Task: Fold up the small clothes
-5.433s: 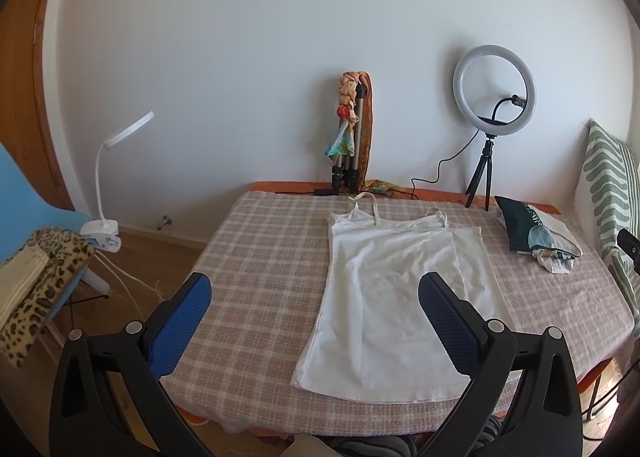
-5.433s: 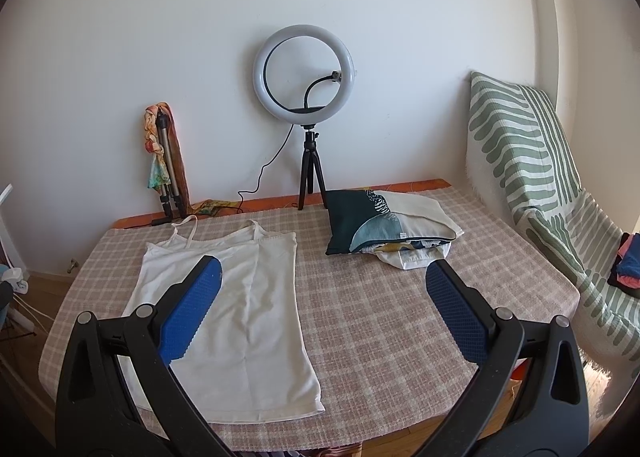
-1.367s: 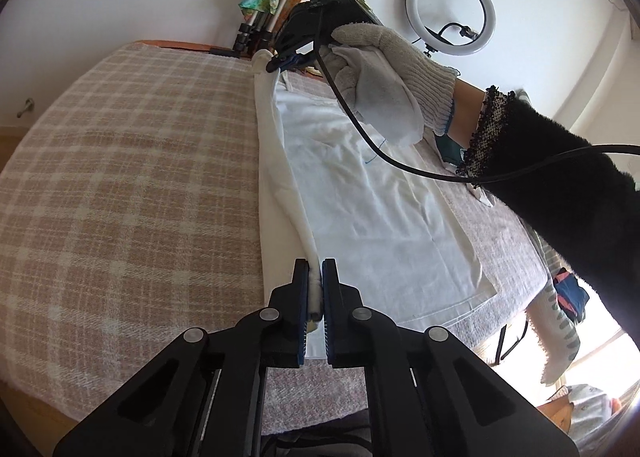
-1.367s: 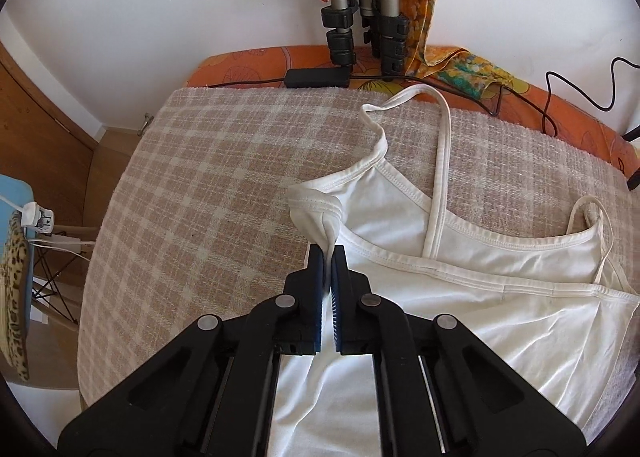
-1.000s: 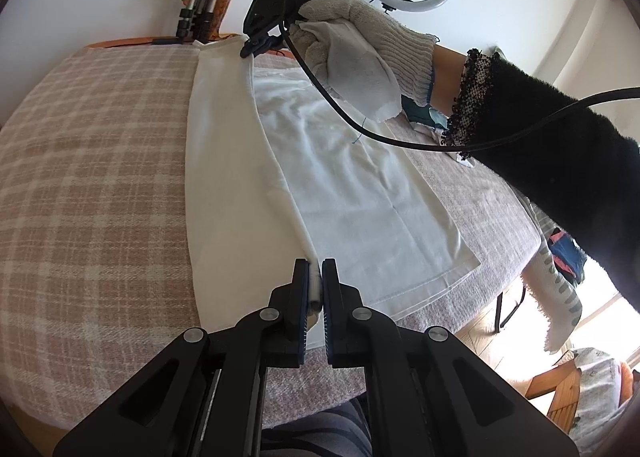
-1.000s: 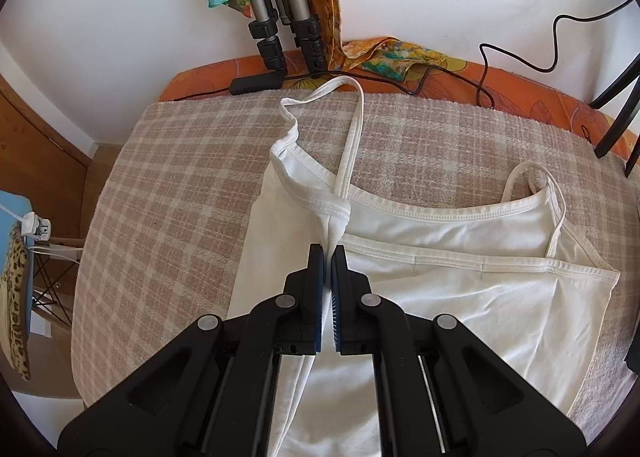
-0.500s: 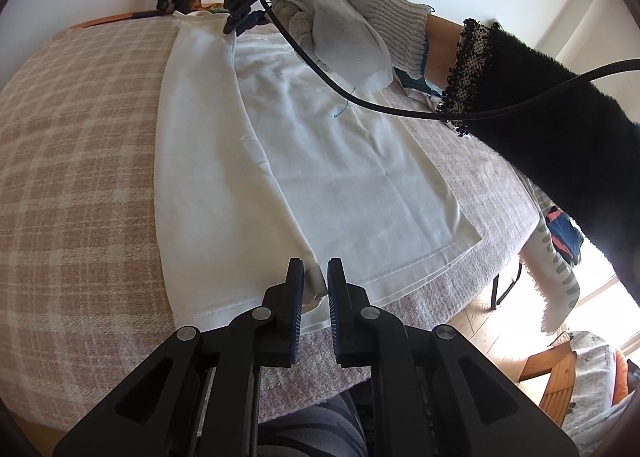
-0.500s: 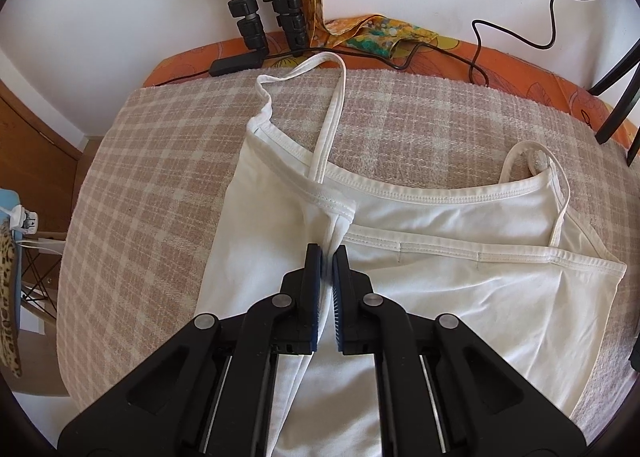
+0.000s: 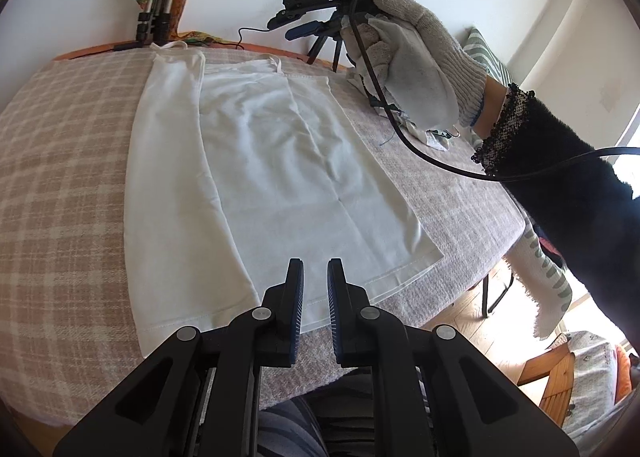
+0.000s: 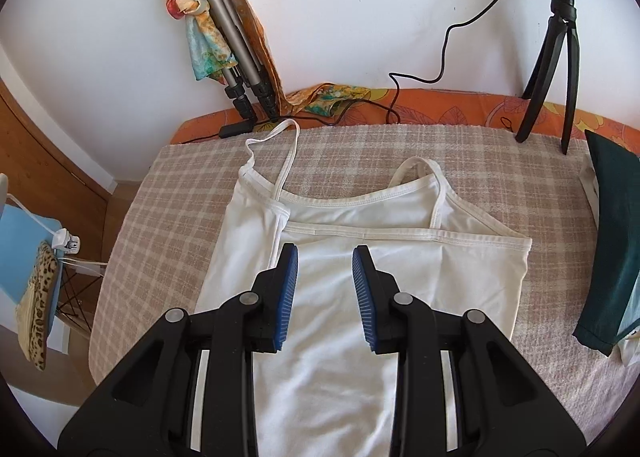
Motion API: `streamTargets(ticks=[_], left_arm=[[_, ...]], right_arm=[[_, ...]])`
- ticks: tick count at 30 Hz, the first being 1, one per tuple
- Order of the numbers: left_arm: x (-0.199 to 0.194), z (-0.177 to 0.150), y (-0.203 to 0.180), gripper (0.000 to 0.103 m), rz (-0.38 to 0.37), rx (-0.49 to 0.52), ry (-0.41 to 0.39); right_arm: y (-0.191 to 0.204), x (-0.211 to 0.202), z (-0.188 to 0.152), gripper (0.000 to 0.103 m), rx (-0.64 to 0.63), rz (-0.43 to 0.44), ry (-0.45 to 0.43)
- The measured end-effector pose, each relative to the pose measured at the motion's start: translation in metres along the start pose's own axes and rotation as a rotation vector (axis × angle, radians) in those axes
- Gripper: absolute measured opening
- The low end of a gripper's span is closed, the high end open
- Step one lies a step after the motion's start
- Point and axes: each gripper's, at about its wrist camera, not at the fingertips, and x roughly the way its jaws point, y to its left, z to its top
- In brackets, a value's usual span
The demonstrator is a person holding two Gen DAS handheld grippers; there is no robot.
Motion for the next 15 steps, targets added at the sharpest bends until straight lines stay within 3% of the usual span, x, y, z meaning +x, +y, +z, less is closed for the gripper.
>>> streamTargets(ticks=[7,9,11,15], left_arm=[[0.018,0.003,-0.034,0.010,-0.019,0.045,0.026],[0.026,0.004,-0.046,0.010,-0.022,0.067,0.033],[0.034,0.003,-0.058,0.011,-0.033,0.090,0.045],[0.054,0.002,-0.084,0.011,-0.070,0.118,0.071]], right_arm=[[-0.052,-0.048,-0.026,0.031,0.011,-0.040,-0.043],[-0.070,-0.058,-0.032,0.039,0.033,-0.041,-0.051],[-0.088,-0.068,-0.038,0.057,0.062,-0.026,-0.056],[-0.120,-0.077,-0.050,0.058,0.111,0.000,-0.047]])
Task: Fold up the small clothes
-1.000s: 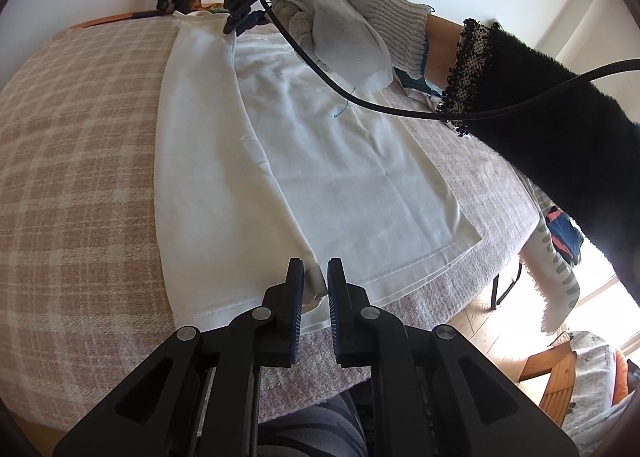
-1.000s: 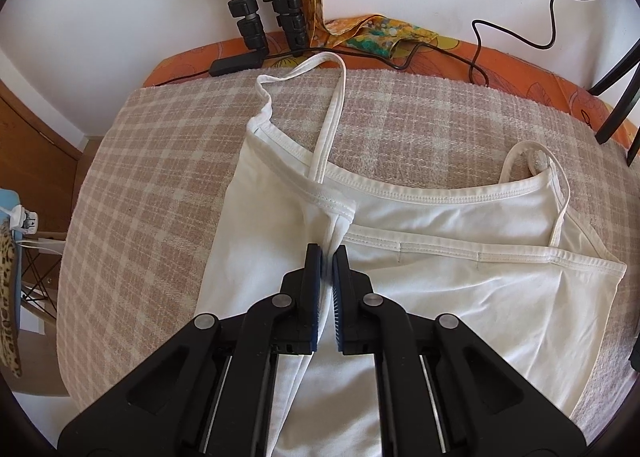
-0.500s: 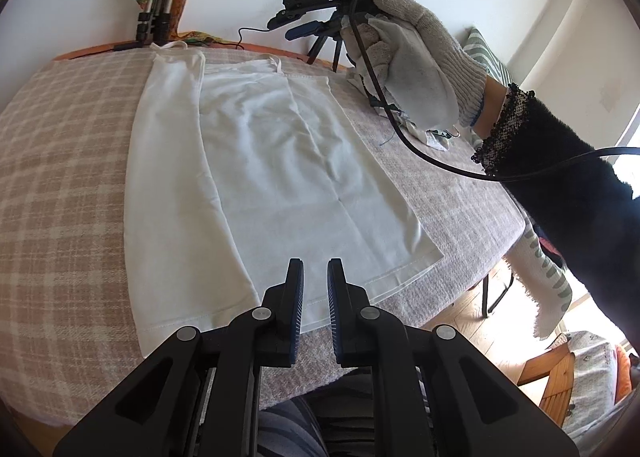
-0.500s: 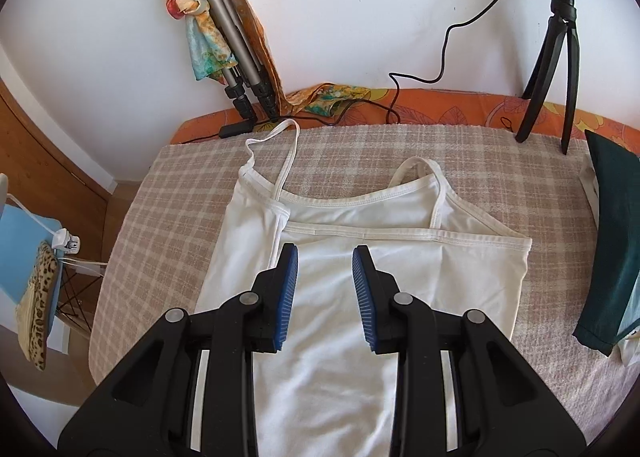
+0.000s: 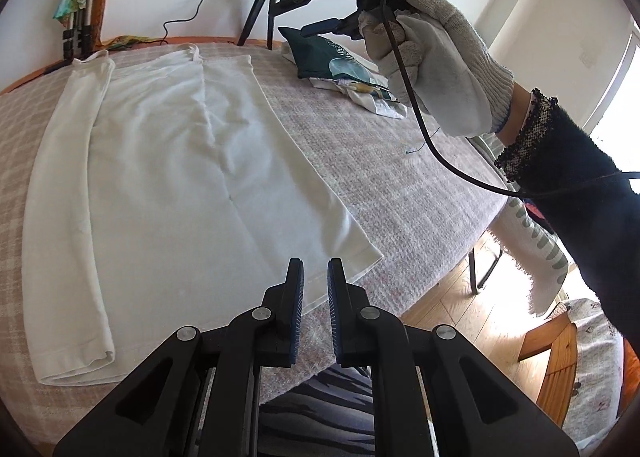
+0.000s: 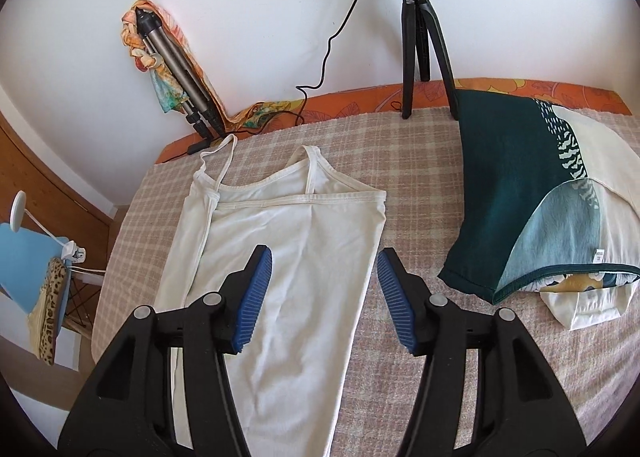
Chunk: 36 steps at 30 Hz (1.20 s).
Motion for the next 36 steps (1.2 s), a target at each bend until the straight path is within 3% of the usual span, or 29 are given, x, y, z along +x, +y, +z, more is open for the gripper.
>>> streamTargets(ticks=[4,8,16,19,22,27,34,36], left_arm=[[0.025,0.000,-0.026,0.013,-0.011,0.056,0.025],[0.042,-0.001,-0.046,0.052,0.014,0.121,0.043],[0.067,0.000,-0.070,0.052,0.150,0.270,0.040],[0.074,-0.004,-0.069,0.046,0.181,0.290,0.040],[0.080,-0.008,-0.063,0.013,0.190,0.289,0.048],[0.066,-0.003,-0.042,0.005,0.115,0.152,-0.001],[0.049,0.004,-0.028,0.005,0.102,0.073,-0.042],[0.048,0.004,-0.025,0.005,0.098,0.061,-0.043]], right_arm=[[-0.022,-0.003,-0.009,0.058,0.031,0.008,0.014],[-0.037,-0.003,-0.013,0.058,0.046,0.005,0.015],[-0.054,0.010,-0.015,0.058,0.062,0.037,0.032],[-0.057,0.021,-0.014,0.058,0.074,0.062,0.043],[-0.059,0.035,-0.013,0.058,0.091,0.083,0.053],[-0.056,0.061,-0.008,0.058,0.102,0.104,0.075],[-0.054,0.094,0.006,0.057,0.104,0.056,0.087],[-0.056,0.104,0.008,0.052,0.115,0.044,0.091]])
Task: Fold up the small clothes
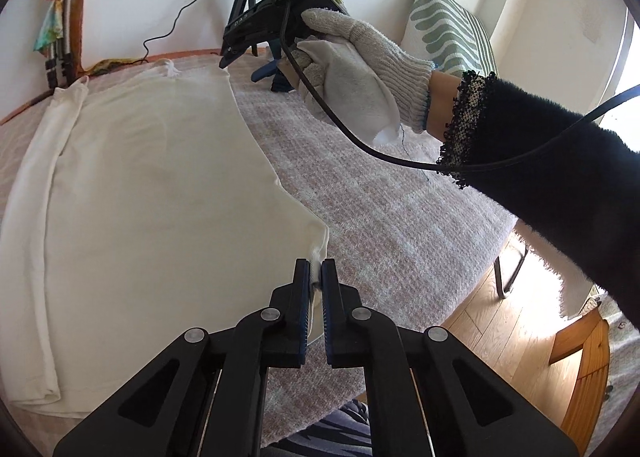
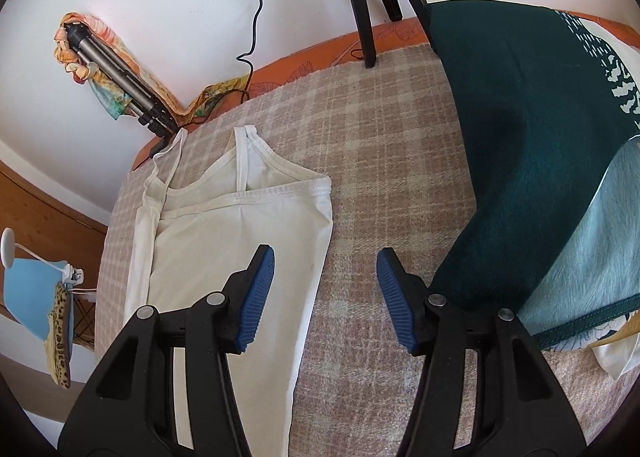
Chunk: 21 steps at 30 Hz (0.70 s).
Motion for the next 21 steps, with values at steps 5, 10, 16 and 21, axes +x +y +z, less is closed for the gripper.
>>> streamTargets(ticks=[5,10,16,21], left_arm=[[-0.006,-0.003,0.005,0.004,-0.011,-0.025,-0.007],[-0.013,-0.006,0.015,0.004,-0.023,-0.054,-0.014],[-0.026,-0.013,0.029,0.004,-0.038,-0.103,-0.040],[-0.039,-0.019,0.042,0.004,-0.053,-0.143,-0.064]], right_arm=[[0.008,0.017,0.005,0.033,-0.019,-0.023,0.017],[0.023,0.027,0.008,0.009,-0.032,-0.037,0.049],[0.059,0.017,0.012,0.005,-0.080,-0.065,0.031],[0.098,0.008,0.018,0.004,-0.130,-0.090,0.011]])
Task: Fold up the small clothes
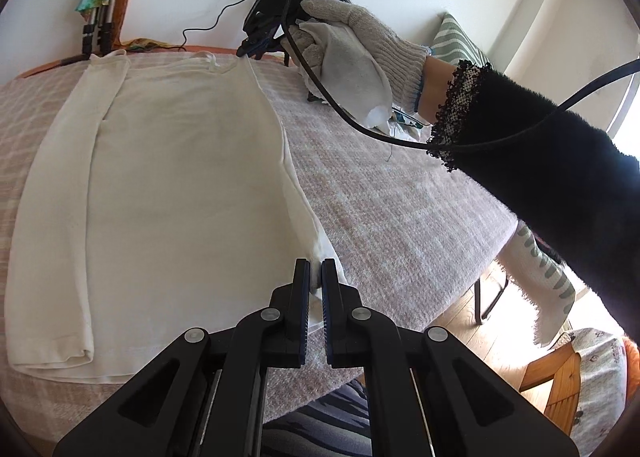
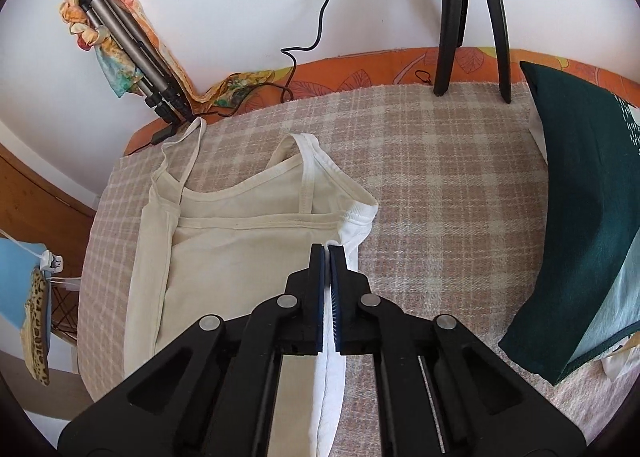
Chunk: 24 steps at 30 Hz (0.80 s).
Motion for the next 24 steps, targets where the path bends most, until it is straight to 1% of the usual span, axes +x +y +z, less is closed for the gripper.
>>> streamTargets(ticks=[6,12,15,16,18,19,21,22,23,24], left_arm=[[-0.022,-0.006,0.022,0.004,0.017,-0.041,-0.044],[-0.031,-0.013,0.045,0.004,0.039,-0.097,-0.049],[-0.033,-0.016,0.056,0.004,0.046,-0.123,-0.045],[-0.034,-0.018,0.057,0.004,0.046,-0.126,-0.043],[-0.035,-0.019,0.059,0.004,0.047,-0.129,-0.047],[-0.035,-0.019,0.059,0.004,0.046,-0.128,-0.046],[-0.034,-0.019,0.059,0.004,0.038,-0.130,-0.044],[-0.033,-0.021,0.059,0.004,0.034,-0.129,-0.041],[-0.032,-0.022,0.058,0.004,0.032,-0.126,-0.038],[-0.031,-0.022,0.057,0.004,0.030,-0.123,-0.035]], right_arm=[[0.047,0.000,0.013,0.004,-0.051,-0.017,-0.008],[0.085,0.025,0.010,0.004,-0.098,-0.031,0.014],[0.096,0.038,0.007,0.004,-0.135,-0.069,0.024],[0.097,0.041,0.007,0.004,-0.136,-0.078,0.030],[0.093,0.047,0.008,0.004,-0.128,-0.125,0.041],[0.089,0.051,0.009,0.006,-0.119,-0.131,0.060],[0.082,0.056,0.011,0.018,-0.095,-0.120,0.093],[0.081,0.058,0.011,0.029,-0.097,-0.123,0.097],[0.081,0.059,0.011,0.038,-0.107,-0.126,0.100],[0.082,0.061,0.011,0.040,-0.118,-0.121,0.103]])
